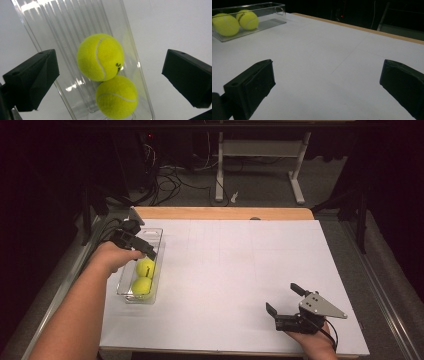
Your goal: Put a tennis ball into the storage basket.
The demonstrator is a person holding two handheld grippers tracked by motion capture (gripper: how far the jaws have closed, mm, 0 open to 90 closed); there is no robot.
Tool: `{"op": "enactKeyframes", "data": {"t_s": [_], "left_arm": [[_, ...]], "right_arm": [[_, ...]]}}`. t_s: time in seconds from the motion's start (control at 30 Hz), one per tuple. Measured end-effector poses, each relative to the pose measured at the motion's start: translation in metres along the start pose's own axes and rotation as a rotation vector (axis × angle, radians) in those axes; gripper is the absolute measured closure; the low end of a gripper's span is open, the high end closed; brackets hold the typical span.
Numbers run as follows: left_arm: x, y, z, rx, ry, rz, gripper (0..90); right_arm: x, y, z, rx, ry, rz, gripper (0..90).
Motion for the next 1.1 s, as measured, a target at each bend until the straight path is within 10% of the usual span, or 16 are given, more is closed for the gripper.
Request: {"op": "enactKeyframes", "data": {"t_s": [1.1], "left_arm": [[0.016, 0.003, 0.072, 0.068, 0.136, -0.013, 0.7]], "right_arm": [[-0.001, 0.001, -0.001, -0.004, -0.004, 0.004, 0.3]]}}
Point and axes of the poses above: each handheld gripper's, and its own axes: y roughly forward along the jaws, x roughly out of its underside, z roughly to its right, the point moved 5 cm from there along y, roughly forward along the jaws, and after that the axes turned 14 degrees about z, right-handed, at the moved point
